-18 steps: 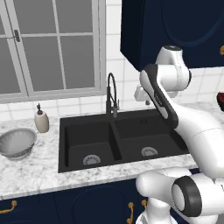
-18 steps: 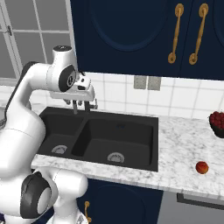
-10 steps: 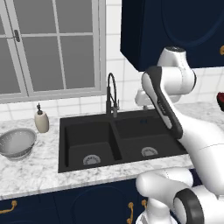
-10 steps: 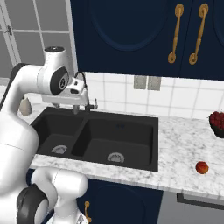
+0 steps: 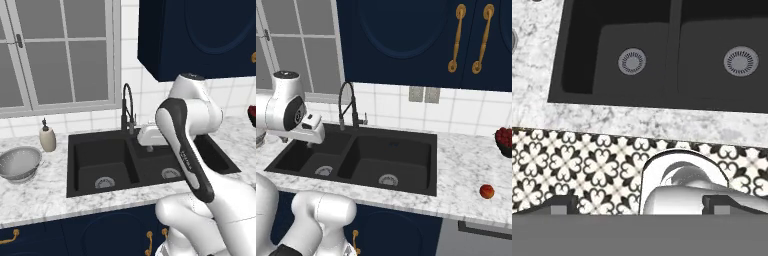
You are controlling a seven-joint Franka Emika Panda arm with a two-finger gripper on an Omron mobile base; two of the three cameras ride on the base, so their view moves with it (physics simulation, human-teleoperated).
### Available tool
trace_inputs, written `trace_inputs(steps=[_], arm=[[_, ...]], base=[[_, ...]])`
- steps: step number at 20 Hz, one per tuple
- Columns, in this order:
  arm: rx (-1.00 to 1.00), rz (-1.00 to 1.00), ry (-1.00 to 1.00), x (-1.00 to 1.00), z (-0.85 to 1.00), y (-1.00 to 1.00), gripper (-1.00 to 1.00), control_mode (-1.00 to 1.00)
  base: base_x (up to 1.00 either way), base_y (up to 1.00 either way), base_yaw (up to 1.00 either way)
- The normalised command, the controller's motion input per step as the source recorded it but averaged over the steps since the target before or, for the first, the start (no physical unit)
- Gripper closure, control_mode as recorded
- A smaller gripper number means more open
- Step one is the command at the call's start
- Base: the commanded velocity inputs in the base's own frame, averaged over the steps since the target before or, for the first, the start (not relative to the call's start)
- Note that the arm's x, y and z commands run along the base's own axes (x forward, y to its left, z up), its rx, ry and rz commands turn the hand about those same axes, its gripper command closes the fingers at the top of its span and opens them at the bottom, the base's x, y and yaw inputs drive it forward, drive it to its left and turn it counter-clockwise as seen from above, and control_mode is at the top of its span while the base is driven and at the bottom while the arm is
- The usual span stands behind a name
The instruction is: Put the colander in the sink, put the apple in the colander, and turn on the sink faucet and pour water over the colander.
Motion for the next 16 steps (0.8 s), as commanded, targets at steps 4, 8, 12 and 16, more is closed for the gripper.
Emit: trace_inputs(steps=[4,8,12,16], arm=[[0.21,0.01,0.01,-0.4,-0.32,0.86,-1.0,-1.0],[0.11,0.02,0.01,-0.12,-0.3,0.91,-1.0,-1.0],[0.0,0.05,0.0,0.01,-0.13,1.0,-1.0,-1.0],[0.0,0.05,0.0,0.21,0.0,0.88,-1.0,-1.0]], base=[[0.0,0.0,0.0],[0.0,0.0,0.0],[0.0,0.0,0.0],[0.0,0.0,0.0]])
